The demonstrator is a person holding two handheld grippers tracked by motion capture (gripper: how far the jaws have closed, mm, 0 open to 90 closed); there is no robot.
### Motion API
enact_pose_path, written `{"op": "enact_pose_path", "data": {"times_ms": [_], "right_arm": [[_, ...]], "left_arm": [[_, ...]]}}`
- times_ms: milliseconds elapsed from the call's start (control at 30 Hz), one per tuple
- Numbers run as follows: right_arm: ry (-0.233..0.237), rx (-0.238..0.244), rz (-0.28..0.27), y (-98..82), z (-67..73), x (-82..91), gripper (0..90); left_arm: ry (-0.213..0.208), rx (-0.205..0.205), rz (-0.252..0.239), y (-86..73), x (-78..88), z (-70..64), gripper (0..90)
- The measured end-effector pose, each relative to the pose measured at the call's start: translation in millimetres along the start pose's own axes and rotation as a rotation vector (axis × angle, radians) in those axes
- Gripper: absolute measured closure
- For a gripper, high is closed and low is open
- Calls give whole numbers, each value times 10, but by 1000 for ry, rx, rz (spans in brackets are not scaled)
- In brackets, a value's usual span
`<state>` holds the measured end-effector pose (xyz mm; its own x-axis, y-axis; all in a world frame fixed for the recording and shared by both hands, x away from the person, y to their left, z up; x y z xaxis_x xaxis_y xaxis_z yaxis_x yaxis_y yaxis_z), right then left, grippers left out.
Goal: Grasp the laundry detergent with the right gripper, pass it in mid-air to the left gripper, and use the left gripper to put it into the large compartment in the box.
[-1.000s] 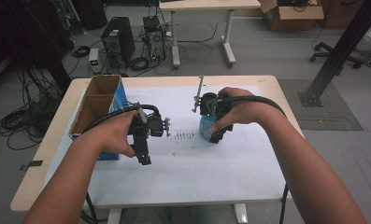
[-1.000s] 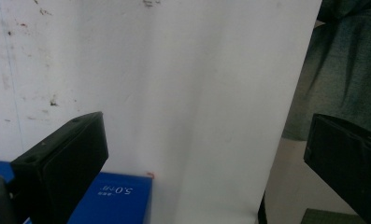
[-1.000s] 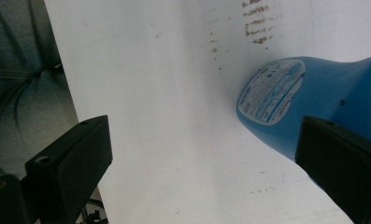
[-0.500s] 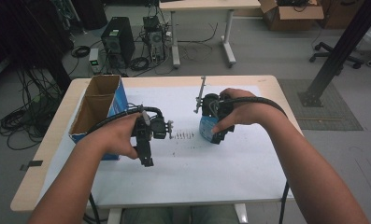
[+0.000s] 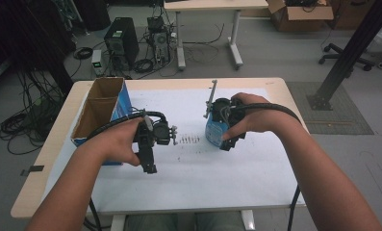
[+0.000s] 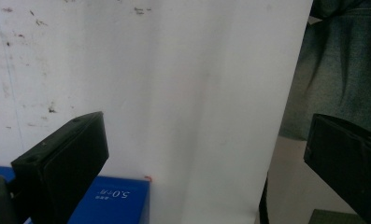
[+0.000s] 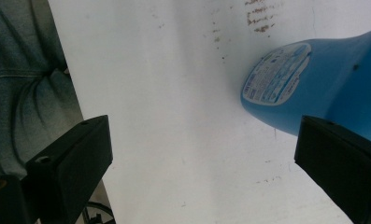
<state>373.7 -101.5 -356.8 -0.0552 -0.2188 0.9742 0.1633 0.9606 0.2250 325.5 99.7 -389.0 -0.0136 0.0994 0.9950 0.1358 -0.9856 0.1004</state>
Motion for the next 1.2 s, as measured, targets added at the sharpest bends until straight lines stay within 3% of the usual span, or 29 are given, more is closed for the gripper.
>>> {"op": "enact_pose_path", "data": {"times_ms": [233,567,1200], "right_arm": [[-15,-26,-25,-86,15,-3,44],[-26,-119,-94,-361,20,-141,45],[-72,-230,-213,-604,-173,-391,48]], "left_arm": [[9,4,1,3,29,-43,3],[5,-16,-5,24,50,-119,4],[-1,-35,-3,18,36,-185,4]]}}
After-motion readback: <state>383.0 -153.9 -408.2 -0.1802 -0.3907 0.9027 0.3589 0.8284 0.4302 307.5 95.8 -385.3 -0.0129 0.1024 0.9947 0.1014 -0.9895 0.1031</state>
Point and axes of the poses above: each handheld gripper's, and its own axes: x roughly backward along the jaws, y roughly out of its top, z roughly to its left, the point moved 9 cm from there along -x, roughly forward along the jaws, and after that the axes turned 6 degrees about -z, right-handed, at the moved point
